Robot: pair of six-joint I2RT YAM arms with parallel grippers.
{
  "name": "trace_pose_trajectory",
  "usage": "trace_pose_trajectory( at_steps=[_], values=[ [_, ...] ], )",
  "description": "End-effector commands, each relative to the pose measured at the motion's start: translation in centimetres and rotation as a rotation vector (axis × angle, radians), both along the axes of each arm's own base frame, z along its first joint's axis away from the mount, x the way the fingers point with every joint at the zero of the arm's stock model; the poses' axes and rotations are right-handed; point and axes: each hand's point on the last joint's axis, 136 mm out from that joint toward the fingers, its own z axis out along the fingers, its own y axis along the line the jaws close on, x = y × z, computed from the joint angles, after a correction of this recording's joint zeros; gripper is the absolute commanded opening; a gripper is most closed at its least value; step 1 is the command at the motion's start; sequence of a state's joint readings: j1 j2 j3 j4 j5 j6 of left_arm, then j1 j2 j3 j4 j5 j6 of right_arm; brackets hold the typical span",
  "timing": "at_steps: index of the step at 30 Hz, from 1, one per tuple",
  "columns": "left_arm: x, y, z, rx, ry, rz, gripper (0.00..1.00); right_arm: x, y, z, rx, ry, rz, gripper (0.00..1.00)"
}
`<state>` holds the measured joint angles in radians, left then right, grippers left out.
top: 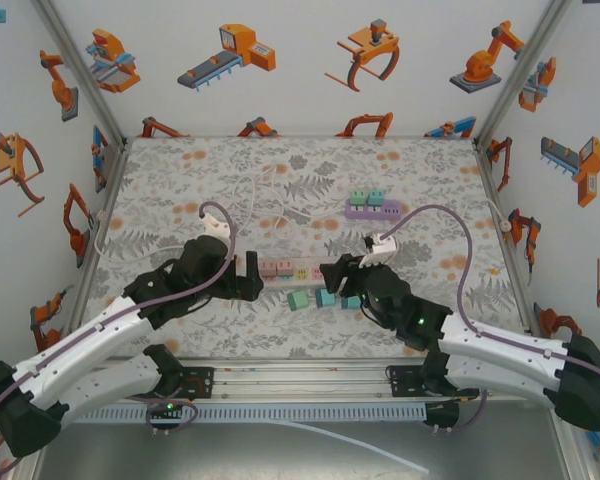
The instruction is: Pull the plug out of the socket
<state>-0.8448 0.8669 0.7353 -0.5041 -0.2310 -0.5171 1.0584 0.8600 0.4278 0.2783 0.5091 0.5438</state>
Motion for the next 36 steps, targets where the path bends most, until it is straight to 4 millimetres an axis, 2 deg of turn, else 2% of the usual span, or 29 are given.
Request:
trace_pose_trajectory(
  at_steps=[1, 4, 6, 12, 17, 20, 27, 36],
  values=[
    [0.9, 2.1, -0.1, 0.008, -0.049, 0.127, 0.97, 0.3, -0.1, 2.3, -0.192, -0.244, 0.025, 0.61],
    [1.3, 3.1, -0.6, 0.01, -0.055, 0.18, 0.97, -0.5, 2.3, 2.7, -0.36, -0.4, 0.176, 0.65],
    [1.6, 3.9, -1.0, 0.003, -0.047, 0.226, 0.97, -1.3, 4.3, 2.2, -0.488, -0.5, 0.309, 0.68],
    [2.9, 5.1, -2.4, -0.064, 0.005, 0.318, 0.97, -1.7, 7.9, 0.3, -0.716, -0.635, 0.577, 0.72],
    [3.9, 5.8, -3.4, -0.073, 0.022, 0.375, 0.97, -1.5, 9.7, -0.6, -0.683, -0.574, 0.834, 0.71],
    [4.4, 6.0, -4.1, -0.063, 0.032, 0.391, 0.97, -0.9, 10.6, -0.8, -0.647, -0.515, 0.927, 0.71],
    [5.5, 6.0, -6.0, -0.025, 0.092, 0.4, 0.97, 1.2, 12.8, -1.8, -0.609, -0.458, 1.005, 0.69],
    [6.0, 6.5, -7.7, 0.014, 0.125, 0.408, 0.97, 3.0, 15.2, -5.7, -0.612, -0.364, 1.066, 0.65]
  ],
)
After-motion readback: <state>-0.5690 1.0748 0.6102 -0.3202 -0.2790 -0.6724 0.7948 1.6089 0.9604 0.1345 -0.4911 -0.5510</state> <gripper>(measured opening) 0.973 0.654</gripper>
